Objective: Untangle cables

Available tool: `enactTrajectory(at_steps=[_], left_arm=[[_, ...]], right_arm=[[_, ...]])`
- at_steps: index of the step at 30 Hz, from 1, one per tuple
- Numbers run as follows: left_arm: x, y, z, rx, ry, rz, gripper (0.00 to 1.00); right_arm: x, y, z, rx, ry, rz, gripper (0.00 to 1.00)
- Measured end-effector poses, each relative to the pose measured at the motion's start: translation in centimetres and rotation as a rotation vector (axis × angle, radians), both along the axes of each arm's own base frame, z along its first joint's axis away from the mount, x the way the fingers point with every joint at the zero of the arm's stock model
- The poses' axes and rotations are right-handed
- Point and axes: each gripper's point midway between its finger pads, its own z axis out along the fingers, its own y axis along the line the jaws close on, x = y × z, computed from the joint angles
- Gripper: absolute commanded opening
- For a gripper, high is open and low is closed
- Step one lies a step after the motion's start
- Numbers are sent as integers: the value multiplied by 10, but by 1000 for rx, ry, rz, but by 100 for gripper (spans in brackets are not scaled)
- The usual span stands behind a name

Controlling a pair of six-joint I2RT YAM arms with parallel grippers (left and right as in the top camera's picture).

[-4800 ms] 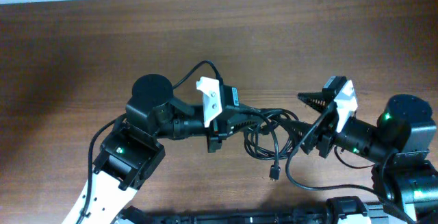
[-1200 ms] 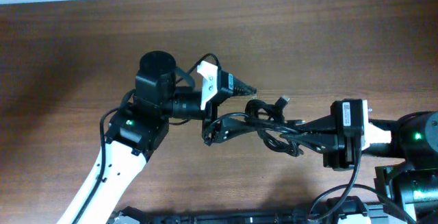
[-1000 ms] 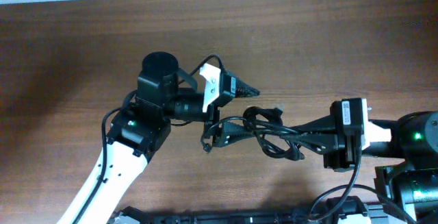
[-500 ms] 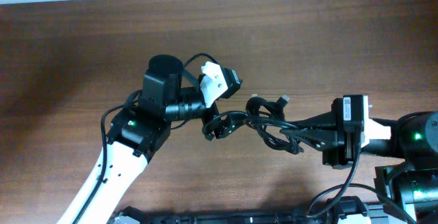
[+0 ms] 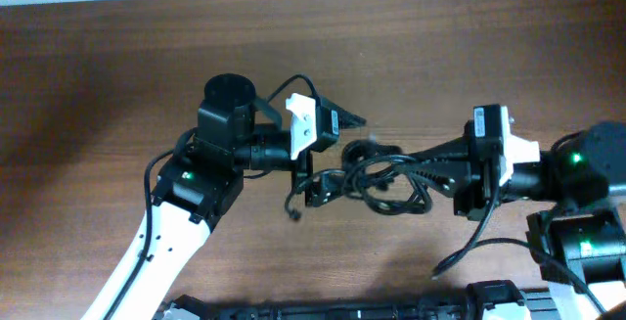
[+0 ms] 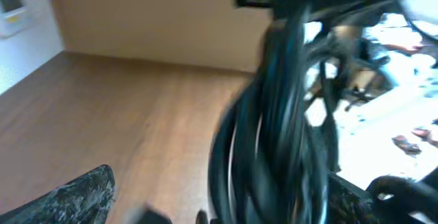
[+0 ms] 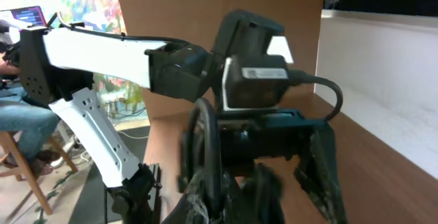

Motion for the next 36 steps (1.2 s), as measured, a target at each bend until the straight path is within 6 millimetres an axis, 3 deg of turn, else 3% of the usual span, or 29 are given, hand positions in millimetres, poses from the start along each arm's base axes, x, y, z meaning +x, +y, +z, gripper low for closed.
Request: enactTrajectory(at_steps=[4,7,8,9,10,12,15,19,24,28,33,36], left_arm=[[-14,0,5,-28,14,-79,93],[-16,1,6,-33,16,-92,84],[-16,1,6,-34,14,-94,72],[-17,1,6,-34,15,-96,50],[-17,1,6,-36,15,-101,14],[-18,1,7,-38,14,-104,0],[-15,0,5,-28,18,-83,0],[6,1,-6,28,65,54,0],[23,6,-25,110,130,186,0],[30,11,-37,158,155,250,0],[31,13,-40,174,152,267,0],[17,13,-32,152,135,203,0]], right_arm=[[1,0,-1,0,6,3,4],[1,0,-1,0,6,4,4],[1,0,-1,0,7,4,4],[1,0,-1,0,6,4,4],[1,0,-1,0,6,4,4],[2,0,-1,0,8,3,4],[2,0,-2,-1,11,3,4],[8,0,-4,-1,30,-16,4],[46,-9,-33,-24,226,-198,4],[79,-30,-64,-81,352,-462,4],[103,-54,-76,-133,335,-660,4],[115,-69,-80,-200,254,-772,4]])
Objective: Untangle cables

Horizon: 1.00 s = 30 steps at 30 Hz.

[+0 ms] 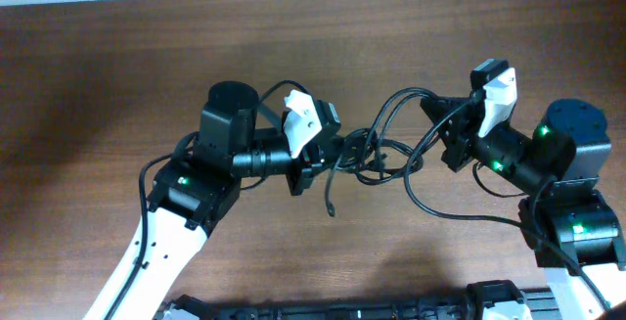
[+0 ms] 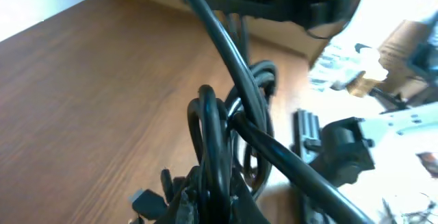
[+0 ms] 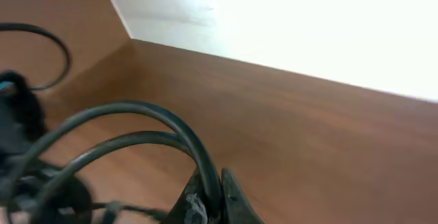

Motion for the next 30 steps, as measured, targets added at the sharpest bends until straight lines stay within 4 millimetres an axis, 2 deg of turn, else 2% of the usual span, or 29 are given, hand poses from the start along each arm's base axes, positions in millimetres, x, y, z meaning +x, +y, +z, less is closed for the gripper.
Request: enactTrajectory(at_steps=[5,10,14,17,21,22,25,28,30], left_arm=[[-20,-4,6,-44,30,-108,0],[-36,-9,2,-33,71,-155,0],[-41,-10,-2,-12,84,-154,0],[-43,-10,-2,-6,83,-153,0],[-41,-10,-5,7,80,-138,0],[-40,-10,-5,10,78,-135,0],[-37,-12,-3,4,51,-127,0],[-34,-12,-2,6,37,-117,0],[-28,-11,-5,23,37,-80,0]], right_arm=[[9,-5,20,-123,-180,3,4],[13,-3,46,-142,-322,13,4],[4,11,63,-125,-412,109,4],[-6,22,65,-106,-431,194,5],[-13,28,55,-90,-377,240,29],[-13,27,48,-90,-345,239,44],[-13,25,38,-91,-291,228,64],[-15,24,24,-84,-215,218,78],[-15,22,17,-88,-184,212,82]])
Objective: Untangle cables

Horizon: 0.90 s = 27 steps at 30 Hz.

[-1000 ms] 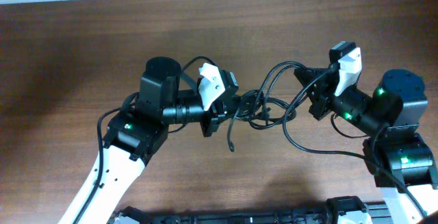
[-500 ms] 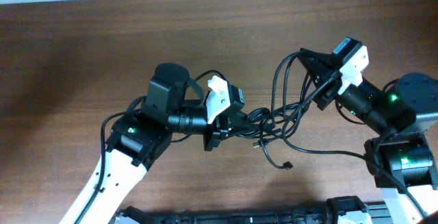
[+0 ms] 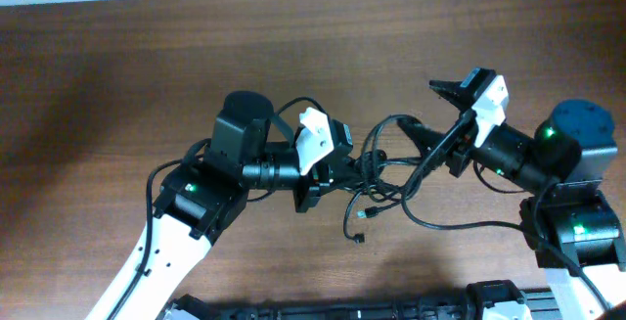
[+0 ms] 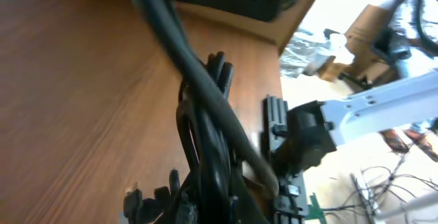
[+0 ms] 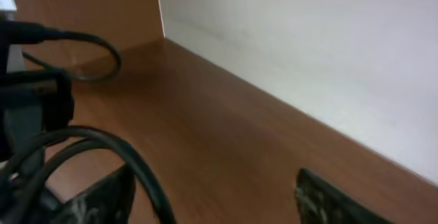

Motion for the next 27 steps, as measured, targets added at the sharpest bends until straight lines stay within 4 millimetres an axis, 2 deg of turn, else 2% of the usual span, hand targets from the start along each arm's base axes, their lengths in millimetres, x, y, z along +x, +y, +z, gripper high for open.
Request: enactTrajectory(at_steps=[6,15,19,23,27], left_arm=[[24,8,-11,61,50,166,0],[43,21,-10,61,55,254,0],[51,17,7,0,-15,250,0],[41,7,31,-99,-81,144,0],[33,4,36,-127,-81,91,0]], right_arm=[[-4,-6,-27,14,168,-55,87],[-25,-8,-65,2,386,-71,87],[-37,-9,-80,1,482,-75,91],[-37,-10,-82,-4,491,-87,91],[-34,-15,-84,-21,490,-118,91]])
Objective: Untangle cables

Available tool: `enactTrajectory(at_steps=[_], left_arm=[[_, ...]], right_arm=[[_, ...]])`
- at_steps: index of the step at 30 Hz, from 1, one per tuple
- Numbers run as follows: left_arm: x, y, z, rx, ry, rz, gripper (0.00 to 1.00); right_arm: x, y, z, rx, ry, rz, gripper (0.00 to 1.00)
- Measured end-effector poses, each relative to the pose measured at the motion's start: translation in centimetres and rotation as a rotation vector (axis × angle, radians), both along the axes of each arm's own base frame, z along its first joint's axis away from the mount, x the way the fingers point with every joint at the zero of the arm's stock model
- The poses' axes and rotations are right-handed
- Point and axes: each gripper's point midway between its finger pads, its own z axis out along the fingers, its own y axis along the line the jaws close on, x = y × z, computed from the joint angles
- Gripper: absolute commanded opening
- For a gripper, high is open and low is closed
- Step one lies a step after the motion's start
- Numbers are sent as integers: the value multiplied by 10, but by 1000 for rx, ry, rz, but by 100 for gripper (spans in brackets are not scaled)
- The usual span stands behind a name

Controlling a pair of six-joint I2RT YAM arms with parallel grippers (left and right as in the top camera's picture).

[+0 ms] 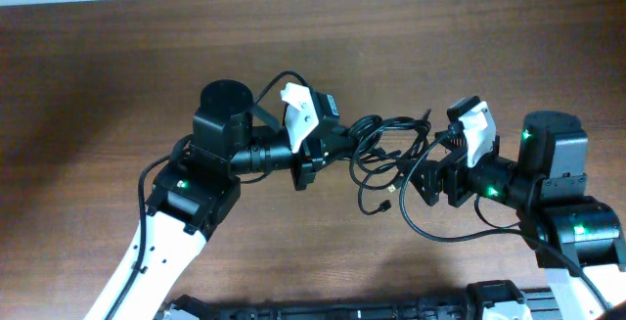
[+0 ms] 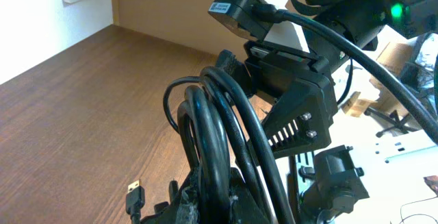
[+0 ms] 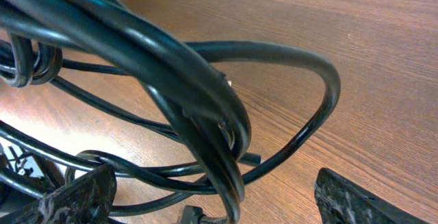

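Observation:
A tangle of black cables (image 1: 384, 140) hangs over the middle of the brown table (image 1: 108, 66). My left gripper (image 1: 329, 152) is shut on its left side; in the left wrist view the jaws (image 2: 220, 198) pinch several coiled strands (image 2: 205, 128), with a USB plug (image 2: 136, 198) dangling beside them. My right gripper (image 1: 428, 181) stands open at the tangle's right side. In the right wrist view its fingers (image 3: 76, 196) are spread wide, and thick cable loops (image 3: 205, 107) cross between them without being gripped.
One long loop of cable (image 1: 445, 234) trails over the table below the right gripper, towards the right arm base (image 1: 577, 232). A loose cable end with a plug (image 1: 387, 189) hangs under the tangle. The left arm (image 1: 186, 203) reaches in from the lower left.
My right gripper, open then as now, has come down and left from a raised spot to sit against the tangle. My left gripper has moved a little farther back with the bundle still in it.
Both grippers first met at the tangle in mid-table. Then the right gripper was shut on one cable, held out to the upper right, while the left kept the bundle. After that the right stood open and free of that cable, and now it is open at the tangle.

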Motion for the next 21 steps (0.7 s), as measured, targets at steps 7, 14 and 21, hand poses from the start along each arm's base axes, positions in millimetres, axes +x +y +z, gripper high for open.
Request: enactTrajectory(at_steps=[7,14,21], left_arm=[[22,6,-4,36,-29,125,0],[19,0,12,-17,-94,87,0],[18,1,0,70,-266,56,0]], right_arm=[[-12,18,12,99,-1,108,91],[-34,48,55,285,-121,357,89],[-38,51,60,308,-125,390,80]])
